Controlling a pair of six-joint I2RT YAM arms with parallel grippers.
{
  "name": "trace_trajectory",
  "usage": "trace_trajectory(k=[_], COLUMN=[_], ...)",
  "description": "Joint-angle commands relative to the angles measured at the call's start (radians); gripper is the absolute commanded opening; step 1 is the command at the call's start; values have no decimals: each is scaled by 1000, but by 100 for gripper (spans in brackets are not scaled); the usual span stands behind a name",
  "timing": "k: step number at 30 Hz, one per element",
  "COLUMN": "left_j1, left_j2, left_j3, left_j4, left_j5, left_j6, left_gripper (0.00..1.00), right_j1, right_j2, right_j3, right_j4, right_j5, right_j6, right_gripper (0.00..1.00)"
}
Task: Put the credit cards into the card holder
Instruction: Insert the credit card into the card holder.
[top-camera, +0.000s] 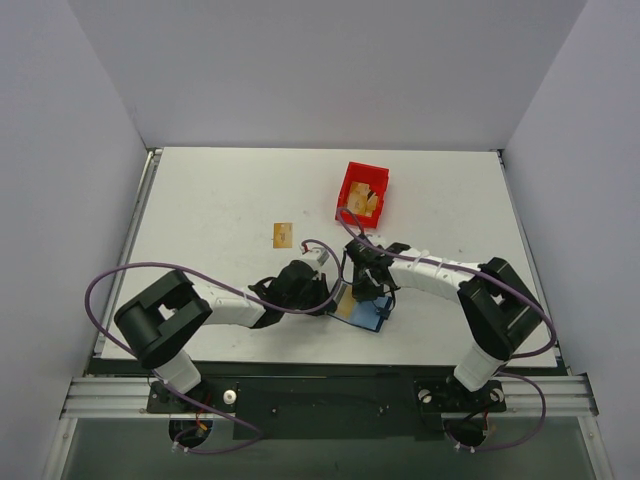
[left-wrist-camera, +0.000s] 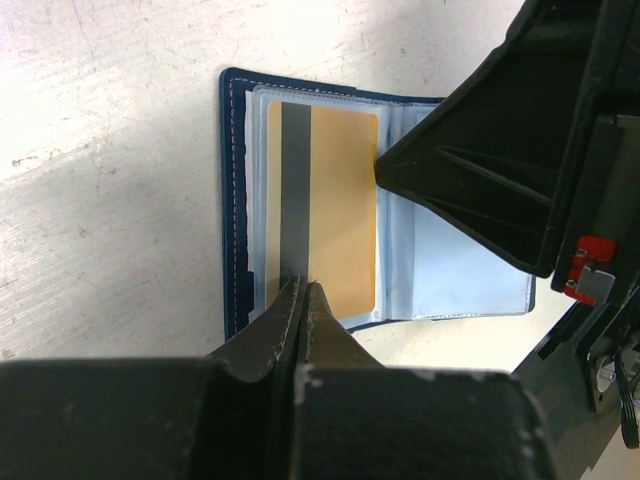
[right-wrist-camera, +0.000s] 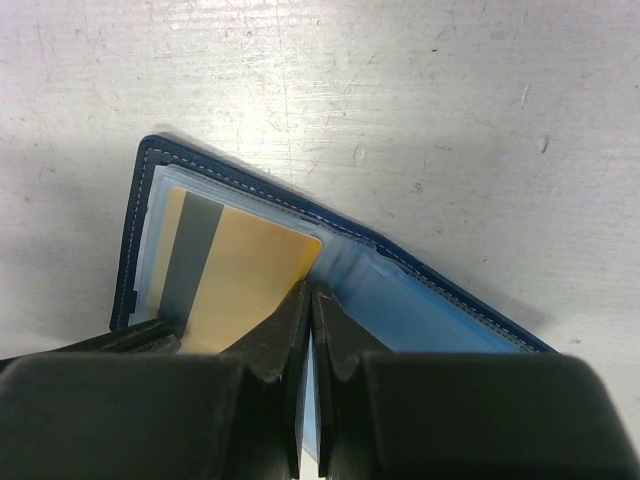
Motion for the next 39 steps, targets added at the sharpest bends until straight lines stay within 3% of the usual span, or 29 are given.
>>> trace_trajectory(k=[1,9,16,26,39], left_j1=[-6,51,142,122,62], left_j2=[-36,-101,-12,86,-15], left_j3=[12,110,149,144,-4], left_j4=[-132,-220,-191,-162,-155], left_j5=[-8,-40,17,46,26], left_j6=[21,91,125,139,48], left_gripper=[0,0,0,0,0], right_j1=[4,4,1,-19,-33], right_j2=[42,51,65,100,147], right_j3=[1,-17,-23,-52,-37], right_j4=[-38,2,60,177,286], right_j5=[19,-1,-67,-185,-326], right_j6=[-8,-17,-55,-110,-219], right_gripper=[0,0,0,0,0])
